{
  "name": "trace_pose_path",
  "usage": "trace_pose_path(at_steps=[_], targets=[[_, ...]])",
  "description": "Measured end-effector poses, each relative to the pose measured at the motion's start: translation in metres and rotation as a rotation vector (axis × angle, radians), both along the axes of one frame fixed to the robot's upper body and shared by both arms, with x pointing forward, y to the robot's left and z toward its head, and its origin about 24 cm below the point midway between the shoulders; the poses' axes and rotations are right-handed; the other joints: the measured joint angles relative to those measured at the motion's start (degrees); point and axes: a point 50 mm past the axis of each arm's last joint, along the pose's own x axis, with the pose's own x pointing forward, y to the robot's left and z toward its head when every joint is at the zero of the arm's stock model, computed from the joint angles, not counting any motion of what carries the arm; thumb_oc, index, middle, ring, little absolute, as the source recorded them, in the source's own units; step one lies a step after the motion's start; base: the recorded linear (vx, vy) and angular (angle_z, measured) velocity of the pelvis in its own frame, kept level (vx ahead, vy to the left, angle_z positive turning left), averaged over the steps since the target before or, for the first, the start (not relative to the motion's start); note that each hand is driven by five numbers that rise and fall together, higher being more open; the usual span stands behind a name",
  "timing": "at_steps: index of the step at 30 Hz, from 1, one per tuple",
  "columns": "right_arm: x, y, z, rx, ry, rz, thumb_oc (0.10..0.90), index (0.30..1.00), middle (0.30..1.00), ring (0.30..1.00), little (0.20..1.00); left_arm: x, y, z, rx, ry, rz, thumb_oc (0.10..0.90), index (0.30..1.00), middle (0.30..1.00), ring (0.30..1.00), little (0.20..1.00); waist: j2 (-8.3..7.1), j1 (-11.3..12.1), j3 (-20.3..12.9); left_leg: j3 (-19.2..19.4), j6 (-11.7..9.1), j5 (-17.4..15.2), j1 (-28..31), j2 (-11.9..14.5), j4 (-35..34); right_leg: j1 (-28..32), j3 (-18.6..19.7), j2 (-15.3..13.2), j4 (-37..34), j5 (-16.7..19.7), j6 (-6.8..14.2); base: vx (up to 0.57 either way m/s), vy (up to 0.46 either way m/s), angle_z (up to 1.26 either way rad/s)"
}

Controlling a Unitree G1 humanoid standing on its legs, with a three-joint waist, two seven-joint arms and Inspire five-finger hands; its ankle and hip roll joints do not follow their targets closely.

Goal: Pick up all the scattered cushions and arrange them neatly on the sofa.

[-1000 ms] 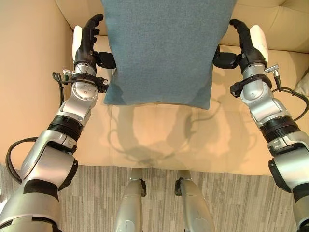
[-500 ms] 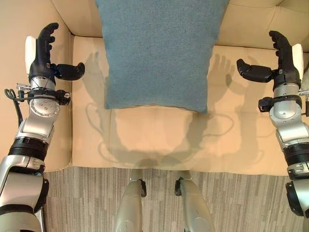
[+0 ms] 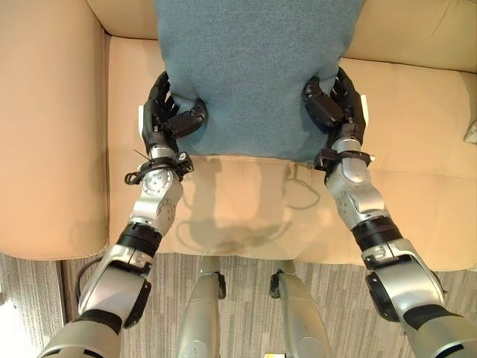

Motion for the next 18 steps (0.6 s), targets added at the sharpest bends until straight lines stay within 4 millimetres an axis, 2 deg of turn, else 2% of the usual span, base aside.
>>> trace_pose_path(at_steps=[1,2,3,5,11,16,18], targets=[[0.000,0.001,0.000,-0.005,0.001,0.001,0.598,0.596,0.596,0.596,0.596,0.000,-0.001,0.001,0.011,0.001,-0.004,0.444,0.366,0.366,0.366,0.366,0.00,0.00,0.00,0.01,-0.01,0.09,-0.14,0.00,0.00,-0.15,0.01,0.01,0.01,0.03,0.00,0.00,0.000,0.00],[0.000,0.002,0.000,-0.017,0.002,0.005,0.485,0.427,0.427,0.427,0.427,0.001,-0.001,0.000,0.023,0.005,-0.002,0.400,0.300,0.300,0.300,0.300,-0.01,-0.07,0.01,0.02,-0.01,0.11,-0.16,0.03,0.00,-0.18,0.01,0.04,0.01,0.05,0.01,0.00,0.000,0.00],[0.000,0.003,0.000,-0.022,0.002,0.009,0.400,0.300,0.300,0.300,0.300,0.001,0.000,-0.001,0.027,0.009,0.001,0.400,0.300,0.300,0.300,0.300,-0.01,-0.16,0.01,0.05,-0.02,0.11,-0.14,0.05,0.00,-0.19,0.02,0.07,0.01,0.07,0.00,0.00,0.000,0.00],[0.001,0.005,0.001,-0.041,0.001,0.013,0.400,0.300,0.300,0.300,0.300,0.002,0.004,0.000,0.033,0.011,0.015,0.400,0.300,0.300,0.300,0.300,-0.02,-0.39,0.01,0.08,-0.02,0.11,-0.27,0.13,0.00,-0.35,0.02,0.13,0.01,0.09,-0.01,0.00,0.000,0.00],[-0.002,-0.009,0.009,-0.098,-0.028,-0.026,0.400,0.300,0.300,0.300,0.300,0.000,0.015,0.008,0.098,-0.012,0.043,0.400,0.300,0.300,0.300,0.300,-0.06,-0.64,0.01,0.11,-0.04,0.12,-0.37,0.14,0.00,-0.44,0.05,0.16,-0.01,0.10,-0.01,0.01,0.000,0.00],[-0.007,-0.013,0.020,-0.116,-0.092,-0.046,0.400,0.300,0.300,0.300,0.300,-0.004,0.007,0.022,0.141,-0.079,0.015,0.400,0.300,0.300,0.300,0.300,-0.19,-0.75,0.09,0.09,-0.04,0.12,-0.95,0.12,0.00,-0.96,0.06,0.13,-0.01,0.10,-0.01,0.00,0.000,0.00],[-0.018,-0.018,0.025,-0.083,-0.155,-0.052,0.400,0.300,0.300,0.300,0.300,-0.013,0.005,0.026,0.125,-0.121,-0.002,0.400,0.300,0.300,0.300,0.300,-0.29,-0.67,0.14,0.05,-0.04,0.12,-1.50,0.10,0.00,-1.47,0.07,0.12,-0.03,0.09,-0.02,0.00,0.000,0.00]])
